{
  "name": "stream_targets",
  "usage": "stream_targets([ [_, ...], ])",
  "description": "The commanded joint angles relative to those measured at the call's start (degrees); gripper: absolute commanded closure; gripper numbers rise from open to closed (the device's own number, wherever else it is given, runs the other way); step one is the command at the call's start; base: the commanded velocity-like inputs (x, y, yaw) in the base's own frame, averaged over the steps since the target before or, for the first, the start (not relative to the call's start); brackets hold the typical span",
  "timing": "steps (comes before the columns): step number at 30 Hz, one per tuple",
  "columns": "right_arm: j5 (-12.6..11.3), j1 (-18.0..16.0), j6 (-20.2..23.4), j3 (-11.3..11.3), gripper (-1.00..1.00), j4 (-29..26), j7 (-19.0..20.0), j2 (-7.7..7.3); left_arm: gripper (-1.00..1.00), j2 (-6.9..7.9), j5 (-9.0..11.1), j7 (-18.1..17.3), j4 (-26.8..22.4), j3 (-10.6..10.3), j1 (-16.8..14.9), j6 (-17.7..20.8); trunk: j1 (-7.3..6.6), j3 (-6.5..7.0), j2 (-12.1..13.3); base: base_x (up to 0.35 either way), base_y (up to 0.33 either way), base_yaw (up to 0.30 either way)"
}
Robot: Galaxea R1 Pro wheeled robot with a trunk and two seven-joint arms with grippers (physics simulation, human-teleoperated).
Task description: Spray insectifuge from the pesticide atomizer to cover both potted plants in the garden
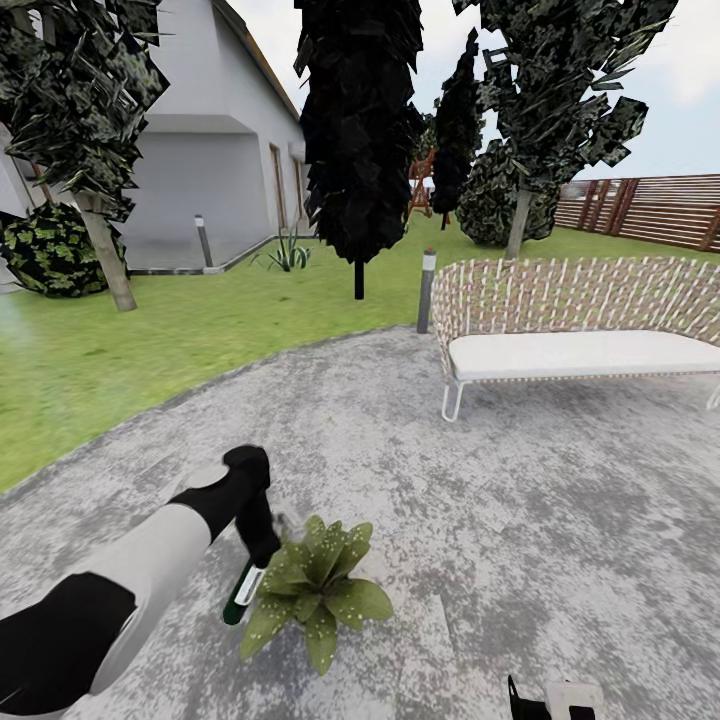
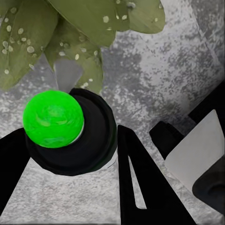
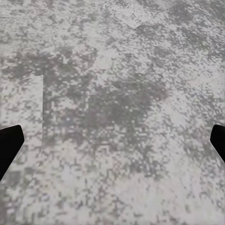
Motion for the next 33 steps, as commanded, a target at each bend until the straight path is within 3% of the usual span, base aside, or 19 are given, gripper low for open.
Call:
stream_targets([
  [1,0.61,-0.05,-0.14,-0.20,-1.00,0.09,-0.42,-0.01,1.00,0.24,-0.52,-0.65,-0.02,-0.06,0.13,0.40,-0.01,-0.05,-0.02,0.000,0.000,0.000],
  [5,0.61,-0.05,-0.14,-0.21,-1.00,0.09,-0.42,-0.01,1.00,2.23,-0.57,-0.86,0.55,0.01,0.27,-3.71,-0.01,-0.05,-0.02,0.000,0.000,0.000],
  [12,0.61,-0.05,-0.14,-0.22,-1.00,0.09,-0.42,-0.01,1.00,1.61,-0.40,-1.04,0.63,-0.10,0.03,-4.71,-0.01,-0.05,-0.02,0.005,0.001,0.000],
  [14,0.61,-0.05,-0.14,-0.22,-1.00,0.01,-0.42,-0.01,1.00,1.42,-0.27,-1.10,0.15,-2.10,-0.17,-4.61,-0.01,-0.05,-0.02,0.151,0.134,0.000],
  [21,0.61,-0.05,-0.14,-0.22,-1.00,0.00,-0.42,-0.01,1.00,1.48,-0.22,-1.13,-0.02,-3.42,0.02,-4.68,-0.01,-0.05,-0.02,0.102,0.096,0.000],
  [25,0.61,-0.05,-0.14,-0.22,-1.00,0.00,-0.42,-0.01,1.00,2.52,-0.38,-1.04,0.72,-3.56,0.73,-5.23,-0.01,-0.05,-0.02,0.001,0.001,0.000],
  [28,0.61,-0.05,-0.14,-0.22,-1.00,0.00,-0.42,-0.01,1.00,3.89,-0.43,-0.67,0.85,-3.42,2.81,-8.34,-0.01,-0.05,-0.02,0.000,0.000,0.000],
  [33,0.61,-0.05,-0.15,-0.22,-1.00,0.00,-0.42,-0.01,1.00,4.29,-0.38,-0.56,0.75,-2.99,3.29,-8.96,-0.01,-0.05,-0.02,0.000,0.000,0.000],
])
